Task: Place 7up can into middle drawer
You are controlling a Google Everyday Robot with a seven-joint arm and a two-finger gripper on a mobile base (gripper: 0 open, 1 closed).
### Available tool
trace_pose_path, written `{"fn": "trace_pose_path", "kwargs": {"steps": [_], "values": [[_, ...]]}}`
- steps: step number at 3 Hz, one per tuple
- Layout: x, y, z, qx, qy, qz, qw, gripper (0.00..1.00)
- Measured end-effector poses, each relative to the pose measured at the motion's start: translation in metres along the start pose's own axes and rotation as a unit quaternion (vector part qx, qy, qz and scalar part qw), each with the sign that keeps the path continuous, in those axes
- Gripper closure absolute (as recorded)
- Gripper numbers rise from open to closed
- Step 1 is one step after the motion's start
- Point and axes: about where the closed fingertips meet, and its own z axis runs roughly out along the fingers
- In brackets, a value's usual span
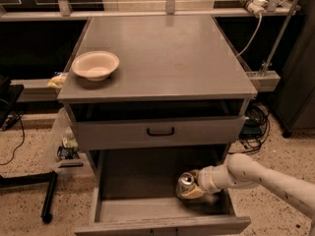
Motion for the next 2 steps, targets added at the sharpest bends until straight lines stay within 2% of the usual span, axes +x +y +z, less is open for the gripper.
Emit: {"fn": "trace_pose_path", "kwargs": {"steps": [1, 2], "values": [[0.0, 0.0, 0.0, 0.0, 0.0, 0.0, 1.0, 0.81], [0.0, 0.0, 0.0, 0.0, 0.0, 0.0, 1.0, 0.58]]}}
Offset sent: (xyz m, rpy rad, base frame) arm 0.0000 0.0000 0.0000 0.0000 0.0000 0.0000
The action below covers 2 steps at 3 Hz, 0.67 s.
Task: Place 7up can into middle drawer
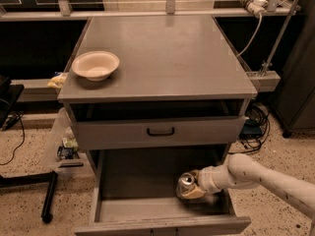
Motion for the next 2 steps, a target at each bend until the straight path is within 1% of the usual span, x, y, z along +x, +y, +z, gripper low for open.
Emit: {"fn": "trace_pose_path", "kwargs": {"steps": [2], "values": [[0.0, 0.0001, 0.0001, 0.0, 0.0, 0.0, 1.0, 0.11]]}}
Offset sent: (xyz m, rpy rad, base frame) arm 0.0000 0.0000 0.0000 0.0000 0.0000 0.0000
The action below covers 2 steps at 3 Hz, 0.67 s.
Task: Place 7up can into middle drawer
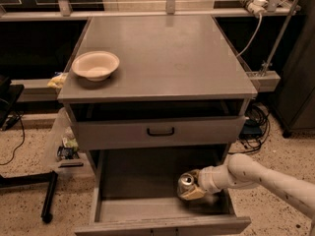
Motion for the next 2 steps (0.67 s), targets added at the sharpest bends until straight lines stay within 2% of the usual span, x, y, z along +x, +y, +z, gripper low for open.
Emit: {"fn": "trace_pose_path", "kwargs": {"steps": [1, 2], "values": [[0.0, 0.0, 0.0, 0.0, 0.0, 0.0, 1.0, 0.0], [0.0, 0.0, 0.0, 0.0, 0.0, 0.0, 1.0, 0.0]]}}
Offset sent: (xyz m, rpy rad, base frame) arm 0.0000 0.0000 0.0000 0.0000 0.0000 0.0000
